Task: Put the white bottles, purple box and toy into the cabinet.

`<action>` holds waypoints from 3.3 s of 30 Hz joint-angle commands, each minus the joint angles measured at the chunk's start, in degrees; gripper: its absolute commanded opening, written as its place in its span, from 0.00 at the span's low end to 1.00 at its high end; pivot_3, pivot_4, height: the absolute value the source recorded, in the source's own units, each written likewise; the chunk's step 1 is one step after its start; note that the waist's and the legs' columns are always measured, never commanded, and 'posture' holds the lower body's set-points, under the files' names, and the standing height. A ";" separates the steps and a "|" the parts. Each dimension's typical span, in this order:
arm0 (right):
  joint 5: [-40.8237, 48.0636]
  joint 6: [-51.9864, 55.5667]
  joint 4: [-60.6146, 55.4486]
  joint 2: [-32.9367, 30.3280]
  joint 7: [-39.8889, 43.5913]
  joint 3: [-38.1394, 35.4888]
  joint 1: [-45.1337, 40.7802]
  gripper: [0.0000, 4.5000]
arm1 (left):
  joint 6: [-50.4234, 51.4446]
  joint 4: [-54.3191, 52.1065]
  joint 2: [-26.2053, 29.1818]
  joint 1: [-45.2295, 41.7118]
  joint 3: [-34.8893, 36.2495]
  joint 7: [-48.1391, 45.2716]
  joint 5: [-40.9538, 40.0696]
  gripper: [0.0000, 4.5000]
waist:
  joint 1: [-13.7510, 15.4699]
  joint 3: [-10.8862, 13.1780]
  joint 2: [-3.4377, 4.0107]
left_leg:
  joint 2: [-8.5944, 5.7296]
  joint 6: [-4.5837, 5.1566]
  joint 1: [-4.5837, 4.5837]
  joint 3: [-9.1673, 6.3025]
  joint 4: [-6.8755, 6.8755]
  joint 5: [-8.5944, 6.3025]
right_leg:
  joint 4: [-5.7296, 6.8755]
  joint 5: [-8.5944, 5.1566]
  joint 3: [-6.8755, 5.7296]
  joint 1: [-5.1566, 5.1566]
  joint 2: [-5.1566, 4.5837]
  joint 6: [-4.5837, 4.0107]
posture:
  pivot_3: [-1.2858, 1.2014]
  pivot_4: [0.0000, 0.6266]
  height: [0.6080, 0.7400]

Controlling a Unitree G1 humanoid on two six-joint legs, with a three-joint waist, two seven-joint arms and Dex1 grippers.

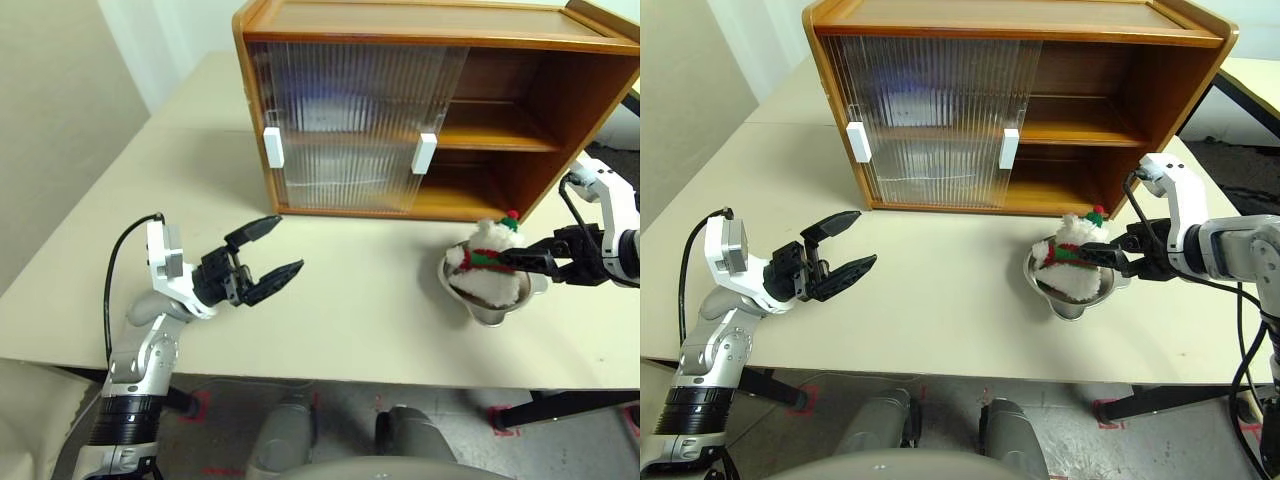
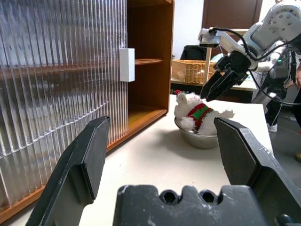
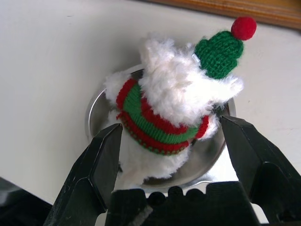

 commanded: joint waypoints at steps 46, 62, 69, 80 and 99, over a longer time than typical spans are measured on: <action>-1.66 -21.65 19.86 8.12 -5.44 -5.86 -23.28 0.01 | -2.85 3.03 -0.30 -1.38 0.06 -0.78 2.03 1.00 | 0.08 -0.07 -0.10 | 0.00 0.01 -0.02 0.01 0.00 0.01 | 0.00 0.03 -0.01 0.00 -0.01 0.00 | 0.59 0.00 1.00; -13.21 -51.02 32.40 17.41 -10.20 -2.05 -26.31 0.00 | -3.05 2.73 -0.45 -1.32 -0.04 -0.12 2.31 1.00 | -0.08 -0.08 -0.09 | 0.02 0.01 0.01 0.00 0.00 0.00 | 0.09 0.06 0.00 -0.02 -0.06 -0.05 | 0.59 0.00 1.00; -18.25 -58.13 37.20 18.42 -12.32 0.50 -28.07 0.00 | -2.87 2.17 -0.61 -1.08 -0.24 0.29 2.39 1.00 | -0.04 -0.06 -0.06 | 0.01 -0.01 -0.01 -0.01 -0.04 -0.01 | 0.10 0.09 -0.02 -0.06 -0.15 -0.10 | 0.59 0.00 1.00; -21.04 -60.54 40.16 15.56 -11.32 0.17 -31.27 0.88 | -2.25 1.67 -0.43 -1.91 -0.51 1.40 2.33 1.00 | -0.05 -0.06 -0.04 | 0.00 -0.04 -0.01 -0.03 -0.12 -0.02 | 0.09 0.13 -0.10 -0.09 -0.54 -0.18 | 0.59 0.00 1.00; -1.57 -26.31 23.89 -5.47 17.64 -5.58 -10.87 0.99 | -0.95 0.36 0.80 -1.89 -0.21 1.21 1.71 1.00 | 0.44 -0.05 -0.03 | -0.05 -0.02 -0.06 -0.08 -0.11 -0.03 | 0.00 0.11 -0.21 -0.05 -0.66 -0.16 | 0.59 0.00 1.00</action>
